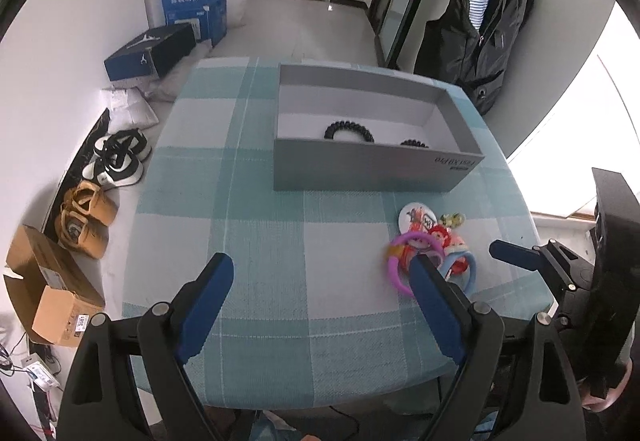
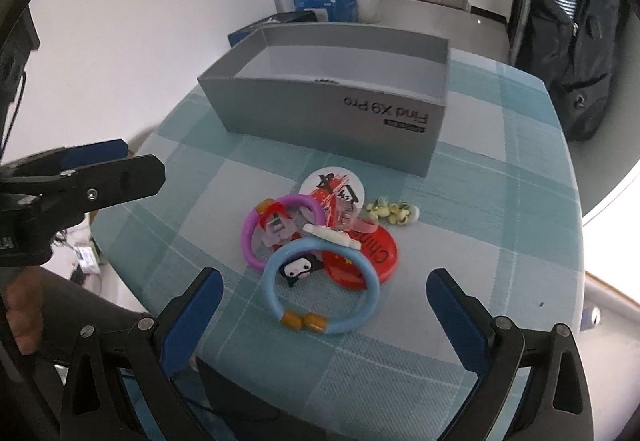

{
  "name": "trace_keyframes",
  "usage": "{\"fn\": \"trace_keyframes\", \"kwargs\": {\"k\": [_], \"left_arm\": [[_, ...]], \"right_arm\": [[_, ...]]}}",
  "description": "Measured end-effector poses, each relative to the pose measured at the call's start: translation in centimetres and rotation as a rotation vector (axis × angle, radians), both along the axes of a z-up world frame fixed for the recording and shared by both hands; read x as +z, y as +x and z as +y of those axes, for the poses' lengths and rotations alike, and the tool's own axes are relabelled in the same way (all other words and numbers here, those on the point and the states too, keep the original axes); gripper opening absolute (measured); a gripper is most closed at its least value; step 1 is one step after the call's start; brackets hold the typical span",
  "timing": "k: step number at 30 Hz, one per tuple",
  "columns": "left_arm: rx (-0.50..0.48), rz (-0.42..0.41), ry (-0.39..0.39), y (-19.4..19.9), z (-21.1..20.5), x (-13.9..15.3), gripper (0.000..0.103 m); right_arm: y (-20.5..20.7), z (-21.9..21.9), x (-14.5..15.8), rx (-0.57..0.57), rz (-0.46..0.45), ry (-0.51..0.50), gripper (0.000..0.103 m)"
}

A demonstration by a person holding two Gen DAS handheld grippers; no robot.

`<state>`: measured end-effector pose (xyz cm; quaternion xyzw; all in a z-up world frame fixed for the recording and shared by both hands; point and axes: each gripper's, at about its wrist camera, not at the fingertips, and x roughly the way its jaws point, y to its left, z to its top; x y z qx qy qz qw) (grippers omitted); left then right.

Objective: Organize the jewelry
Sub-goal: 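Move both grippers back from the box toward the jewelry pile, then grasp the blue ring bracelet with orange beads with the right gripper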

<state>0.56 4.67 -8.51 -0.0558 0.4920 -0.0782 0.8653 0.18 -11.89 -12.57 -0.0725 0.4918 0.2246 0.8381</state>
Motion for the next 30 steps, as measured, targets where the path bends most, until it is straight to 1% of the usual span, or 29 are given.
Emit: {"fn": "trace_keyframes", "kwargs": {"k": [1, 4, 6, 7, 8, 9, 10, 11, 13, 15, 18, 24, 30], "left_arm": [[0.001, 0.004, 0.0, 0.1, 0.1, -0.1, 0.086], [0.008, 0.022, -0.006, 0.2, 0.4, -0.3, 0.086], [0.016, 0.036, -0.012, 0.3, 0.6, -0.5, 0.086], [0.02, 0.044, -0.014, 0.4, 0.7, -0.6, 0.086], [0.021, 0.048, -0.018, 0.4, 0.7, -0.6, 0.086], [0.022, 0.053, -0.024, 0.4, 0.8, -0.7, 0.086], [0.022, 0.056, -0.023, 0.5, 0.8, -0.7, 0.086], [0.021, 0.057, -0.02, 0.5, 0.7, -0.7, 0.086], [0.023, 0.058, -0.02, 0.6, 0.7, -0.8, 0.086], [0.023, 0.062, -0.022, 0.5, 0.7, -0.8, 0.086], [0.021, 0.066, -0.017, 0.6, 0.7, -1.0, 0.086], [0.009, 0.073, -0.01, 0.9, 0.5, -1.2, 0.086], [-0.035, 0.082, -0.025, 0.9, -0.6, -1.5, 0.086]], "right_arm": [[0.0, 0.2, -0.2, 0.007, 0.006, -0.013, 0.101], [-0.1, 0.7, -0.6, 0.025, 0.012, -0.038, 0.093], [-0.2, 1.0, -0.6, 0.035, -0.004, -0.06, 0.092], [-0.2, 1.1, -0.6, 0.037, -0.008, -0.063, 0.089], [-0.3, 1.0, -0.6, 0.038, -0.012, -0.067, 0.082], [-0.3, 1.2, -0.5, 0.036, -0.014, -0.073, 0.08], [-0.3, 1.1, -0.6, 0.033, -0.011, -0.08, 0.073], [-0.3, 1.1, -0.7, 0.031, -0.005, -0.081, 0.069], [-0.1, 0.8, -0.7, 0.029, 0.005, -0.067, 0.068], [0.0, 0.7, -0.6, 0.032, -0.001, -0.069, 0.063], [0.0, 0.4, -0.4, 0.032, 0.0, -0.057, 0.062], [0.2, -0.8, 0.3, 0.005, 0.02, 0.009, 0.062], [0.1, -2.9, 1.3, -0.034, 0.02, 0.067, 0.062]]}}
